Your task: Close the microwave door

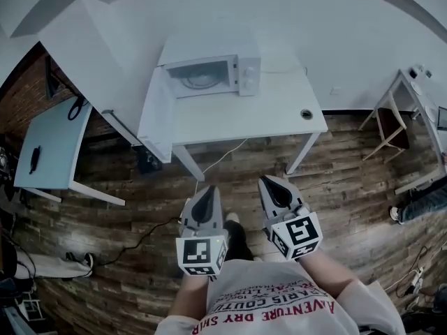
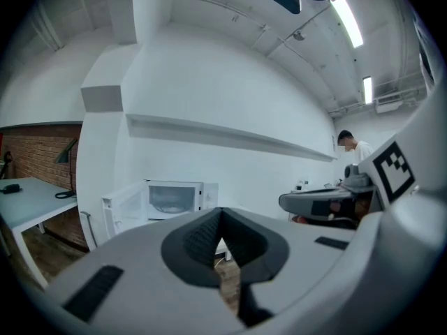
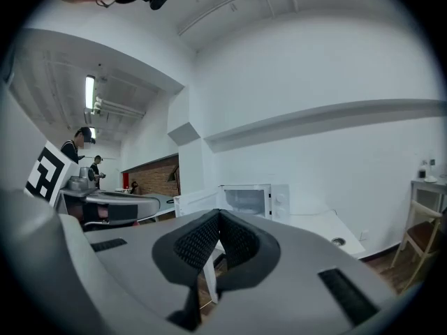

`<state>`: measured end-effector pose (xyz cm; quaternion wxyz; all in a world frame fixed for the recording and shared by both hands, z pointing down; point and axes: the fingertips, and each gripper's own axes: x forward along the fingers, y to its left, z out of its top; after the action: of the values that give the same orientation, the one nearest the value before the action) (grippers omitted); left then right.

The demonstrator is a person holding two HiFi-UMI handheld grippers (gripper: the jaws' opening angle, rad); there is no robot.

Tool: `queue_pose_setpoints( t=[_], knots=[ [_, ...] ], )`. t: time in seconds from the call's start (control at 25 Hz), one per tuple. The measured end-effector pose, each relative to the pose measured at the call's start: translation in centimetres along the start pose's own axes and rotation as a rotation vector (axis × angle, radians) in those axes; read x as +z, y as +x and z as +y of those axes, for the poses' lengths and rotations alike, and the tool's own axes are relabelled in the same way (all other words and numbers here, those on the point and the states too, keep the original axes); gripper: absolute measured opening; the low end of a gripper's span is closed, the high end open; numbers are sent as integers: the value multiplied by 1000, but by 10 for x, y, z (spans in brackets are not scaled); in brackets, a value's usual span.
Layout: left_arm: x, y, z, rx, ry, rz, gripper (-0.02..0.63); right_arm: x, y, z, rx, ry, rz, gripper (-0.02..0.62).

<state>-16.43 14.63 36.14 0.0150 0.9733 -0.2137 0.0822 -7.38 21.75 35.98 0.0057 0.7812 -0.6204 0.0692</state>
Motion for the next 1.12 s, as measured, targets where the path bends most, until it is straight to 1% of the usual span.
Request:
queue_pose_setpoints(
  t=[0.08,0.24,0.44,0.6,0.72,0.88,1.0,1.12],
  knots=[
    [3,30,8,-21,11,-4,5,3,23,-15,-21,-2,-9,12],
    [16,95,27,-61,65,-24,5,13,75,-48,-69,7,-16,12],
    [42,177,68,-111,57,-69,5,26,152,-83,-120,24,6,12],
    [54,229,98,-125,83,-82,5,40,207,-102,-135,27,-6,12],
    [55,261,117,-111,102,-61,5,40,241,-116,-132,26,17,12],
    [47,297,138,-72,54,-6,5,40,281,-140,-102,27,43,12],
    [41,321,148,-21,25,29,5,40,306,-162,-79,17,63,12],
    [43,341,163,55,-9,35,5,40,336,-183,-50,-5,84,12]
  ],
)
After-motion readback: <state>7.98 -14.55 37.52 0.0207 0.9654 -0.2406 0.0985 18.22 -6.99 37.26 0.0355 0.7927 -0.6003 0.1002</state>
